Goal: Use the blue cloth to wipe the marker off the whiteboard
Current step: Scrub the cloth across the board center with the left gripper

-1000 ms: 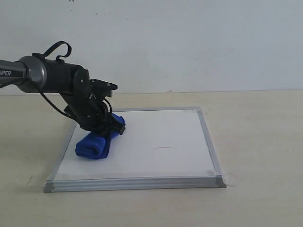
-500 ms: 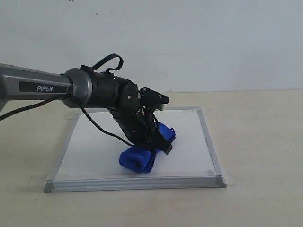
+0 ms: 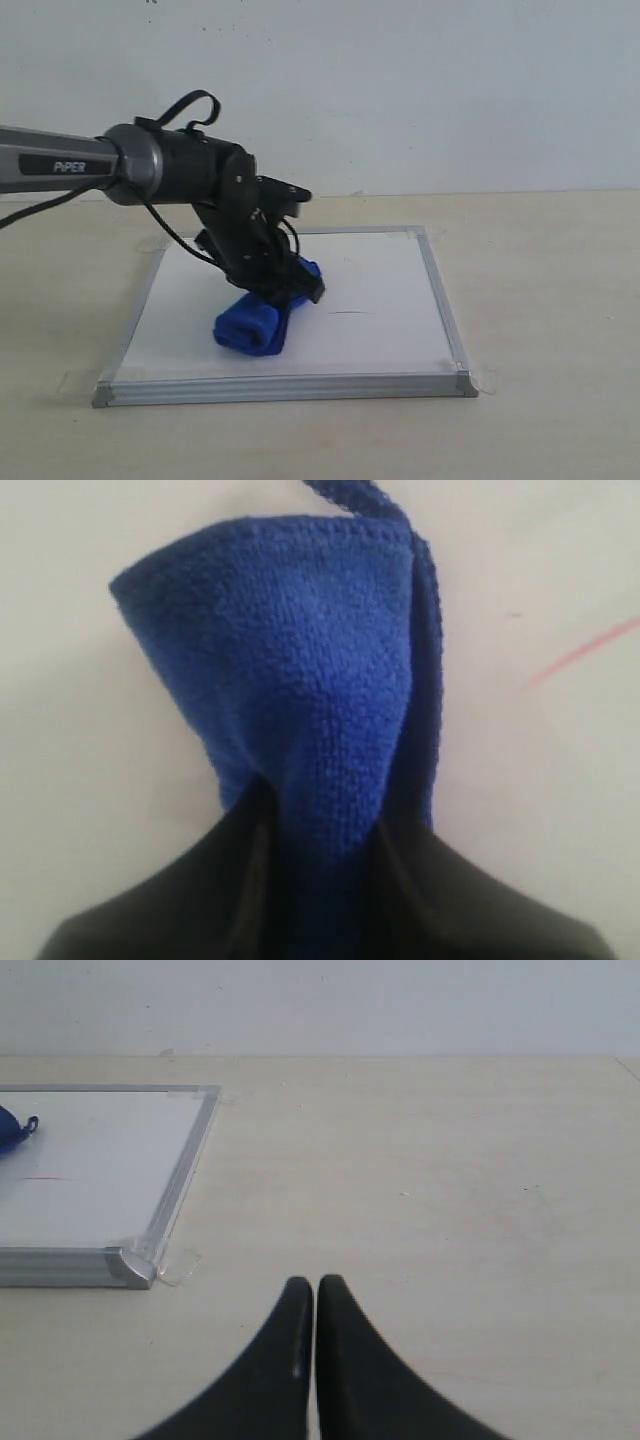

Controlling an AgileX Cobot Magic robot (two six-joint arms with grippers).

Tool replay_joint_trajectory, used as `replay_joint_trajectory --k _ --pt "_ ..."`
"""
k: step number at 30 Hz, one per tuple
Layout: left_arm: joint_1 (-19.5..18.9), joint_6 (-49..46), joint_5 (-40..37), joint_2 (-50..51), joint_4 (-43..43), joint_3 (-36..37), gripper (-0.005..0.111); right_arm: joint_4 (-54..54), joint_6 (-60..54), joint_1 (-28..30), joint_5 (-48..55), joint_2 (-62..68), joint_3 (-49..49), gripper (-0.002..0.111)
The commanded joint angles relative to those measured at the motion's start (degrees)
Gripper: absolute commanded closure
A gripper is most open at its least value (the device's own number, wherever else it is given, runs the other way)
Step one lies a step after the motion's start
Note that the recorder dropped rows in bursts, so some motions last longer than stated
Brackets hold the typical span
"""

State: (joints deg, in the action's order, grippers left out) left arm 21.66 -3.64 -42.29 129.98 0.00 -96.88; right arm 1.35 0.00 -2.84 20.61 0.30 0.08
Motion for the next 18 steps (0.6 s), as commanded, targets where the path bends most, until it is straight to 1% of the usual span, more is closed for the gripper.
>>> replay_joint_trajectory --k 1,4,6,8,11,13,18 --pt "8.5 -0.2 1.8 0.4 -1.7 0.1 0.103 -0.4 0.0 0.3 -0.1 -0.3 -0.1 0.107" --pt "12.8 -1.3 3.5 0.4 -1.6 0.1 0.103 -0.4 0.0 0.3 -0.1 -0.3 -0.1 0.107" --pt "13.8 -1.3 4.3 0.4 -1.2 -0.1 0.103 -0.4 0.0 0.3 -0.1 -0.3 -0.1 0.107" --pt "13.7 -1.3 4.3 0.4 -1.0 -0.1 0.103 -0.4 0.0 0.3 -0.1 -0.3 -0.1 0.107" --pt "11.4 -0.2 3.6 0.6 1.6 -0.1 0.103 -0.4 0.0 0.3 -0.1 -0.3 -0.1 0.107" --pt "8.8 1.2 3.5 0.8 1.9 -0.1 0.103 -0.4 0.0 0.3 -0.1 -0.3 -0.1 0.107" --pt "0.4 1.3 3.1 1.3 2.0 -0.2 0.103 -0.4 0.0 0.3 -0.1 -0.3 -0.1 0.107"
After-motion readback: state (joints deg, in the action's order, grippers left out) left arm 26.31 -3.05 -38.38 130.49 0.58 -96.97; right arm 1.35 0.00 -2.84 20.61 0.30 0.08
